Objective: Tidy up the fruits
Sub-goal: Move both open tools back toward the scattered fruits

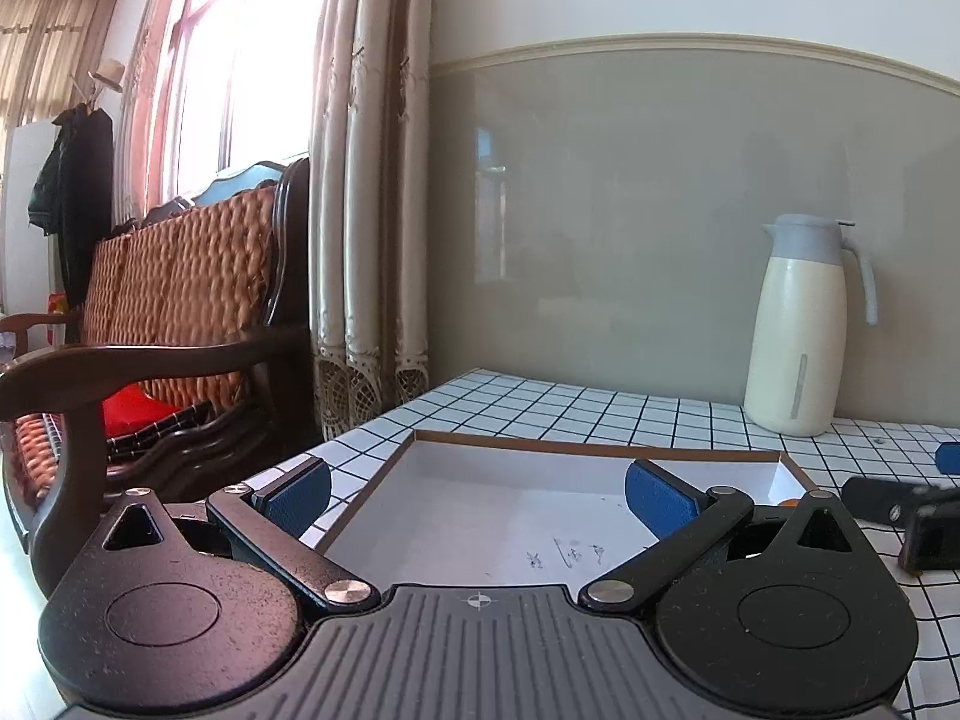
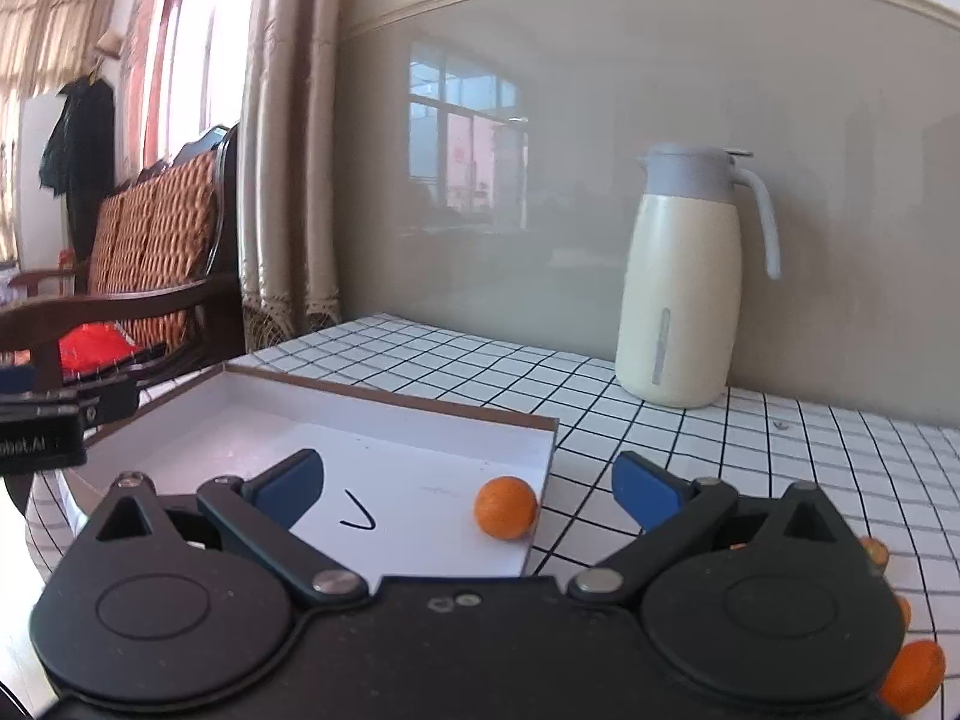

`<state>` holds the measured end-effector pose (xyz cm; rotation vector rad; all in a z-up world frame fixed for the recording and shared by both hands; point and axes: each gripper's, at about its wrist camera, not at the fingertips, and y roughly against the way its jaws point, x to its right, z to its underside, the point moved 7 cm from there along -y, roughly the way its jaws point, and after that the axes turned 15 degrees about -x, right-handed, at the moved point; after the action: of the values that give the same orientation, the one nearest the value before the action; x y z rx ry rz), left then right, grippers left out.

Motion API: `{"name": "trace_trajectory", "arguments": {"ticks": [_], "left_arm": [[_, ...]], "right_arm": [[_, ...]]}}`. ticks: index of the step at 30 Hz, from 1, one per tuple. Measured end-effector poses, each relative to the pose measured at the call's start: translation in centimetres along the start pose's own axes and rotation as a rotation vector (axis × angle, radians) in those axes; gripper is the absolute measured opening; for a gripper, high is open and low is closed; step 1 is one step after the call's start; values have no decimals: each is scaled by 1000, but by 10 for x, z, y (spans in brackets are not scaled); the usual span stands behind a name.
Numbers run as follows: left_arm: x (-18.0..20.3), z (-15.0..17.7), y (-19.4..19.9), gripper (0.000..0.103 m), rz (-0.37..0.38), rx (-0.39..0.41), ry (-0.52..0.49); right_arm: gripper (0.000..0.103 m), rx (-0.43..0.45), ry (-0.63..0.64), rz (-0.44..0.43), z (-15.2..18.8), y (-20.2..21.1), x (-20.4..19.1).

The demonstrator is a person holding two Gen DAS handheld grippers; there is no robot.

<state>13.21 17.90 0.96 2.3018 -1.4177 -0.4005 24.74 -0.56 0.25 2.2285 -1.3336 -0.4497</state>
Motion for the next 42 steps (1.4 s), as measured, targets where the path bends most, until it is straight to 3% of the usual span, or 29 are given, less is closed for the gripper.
{"name": "trace_trajectory", "arguments": {"ticks": [6,19,31,42], "left_arm": [[9,2,6,103,40,0,11],[72,9,29,103,179,34,-80],[138,24,47,103,352,42,-141],[201,45,60,103,440,32,-255]], "right_arm": [[97,28,-20,48,1,14,19],[89,47,-53,163,15,52,69],[87,24,-62,318,58,102,113],[79,-29,-139,360,85,115,156]]}}
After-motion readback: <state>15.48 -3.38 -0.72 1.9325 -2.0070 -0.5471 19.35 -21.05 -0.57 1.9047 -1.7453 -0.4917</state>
